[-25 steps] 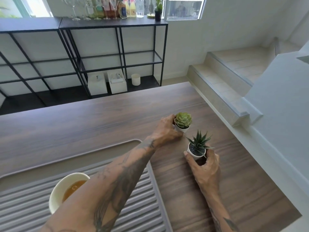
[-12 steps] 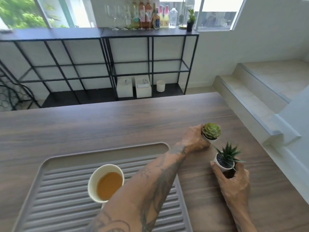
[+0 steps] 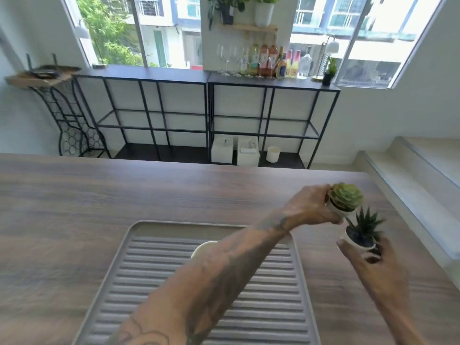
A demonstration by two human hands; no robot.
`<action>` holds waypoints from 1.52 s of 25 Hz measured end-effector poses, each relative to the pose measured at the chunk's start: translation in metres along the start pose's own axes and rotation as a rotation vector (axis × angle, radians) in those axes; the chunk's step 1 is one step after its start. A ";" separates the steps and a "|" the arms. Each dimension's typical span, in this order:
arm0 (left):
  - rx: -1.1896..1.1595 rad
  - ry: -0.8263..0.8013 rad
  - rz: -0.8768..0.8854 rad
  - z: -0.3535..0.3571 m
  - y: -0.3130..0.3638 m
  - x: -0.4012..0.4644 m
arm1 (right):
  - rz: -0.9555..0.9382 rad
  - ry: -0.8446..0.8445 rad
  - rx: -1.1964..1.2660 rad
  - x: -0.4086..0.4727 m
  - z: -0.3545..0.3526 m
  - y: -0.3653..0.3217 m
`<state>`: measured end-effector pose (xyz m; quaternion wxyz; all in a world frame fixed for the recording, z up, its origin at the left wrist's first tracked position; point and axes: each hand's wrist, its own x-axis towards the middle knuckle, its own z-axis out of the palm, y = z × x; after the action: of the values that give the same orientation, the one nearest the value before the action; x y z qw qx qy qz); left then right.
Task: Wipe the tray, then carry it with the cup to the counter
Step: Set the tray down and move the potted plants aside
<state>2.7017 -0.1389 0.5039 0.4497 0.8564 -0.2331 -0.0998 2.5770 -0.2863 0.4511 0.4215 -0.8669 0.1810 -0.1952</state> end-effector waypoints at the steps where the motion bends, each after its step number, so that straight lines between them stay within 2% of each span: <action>1: -0.015 0.026 0.004 -0.019 0.002 -0.007 | -0.062 -0.025 -0.004 0.005 0.001 -0.020; 7: -0.020 0.290 0.005 -0.163 -0.018 -0.101 | -0.388 -0.225 0.138 0.011 0.043 -0.145; 12: 0.126 0.555 -0.213 -0.254 -0.071 -0.221 | -0.539 -0.465 0.136 -0.017 0.113 -0.228; 15: 0.207 0.704 -0.387 -0.277 -0.108 -0.296 | -0.552 -0.595 0.133 -0.050 0.167 -0.270; 21: 0.179 0.899 -0.627 -0.259 -0.186 -0.400 | -0.477 -0.882 0.156 -0.129 0.277 -0.311; 26: 0.098 0.968 -0.703 -0.217 -0.236 -0.419 | -0.493 -0.971 -0.072 -0.174 0.335 -0.288; 33: 0.121 0.971 -0.654 -0.195 -0.265 -0.417 | -0.526 -0.946 -0.126 -0.193 0.350 -0.269; 37: 0.091 0.926 -0.632 -0.191 -0.272 -0.426 | -0.507 -1.014 -0.130 -0.194 0.322 -0.279; 38: 0.037 0.967 -0.660 -0.184 -0.272 -0.434 | -0.510 -1.016 -0.120 -0.196 0.306 -0.279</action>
<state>2.4778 0.3393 0.3707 0.4351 0.8397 0.2760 0.1716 2.6009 0.1710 0.4643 0.3453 -0.8905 -0.2485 0.1612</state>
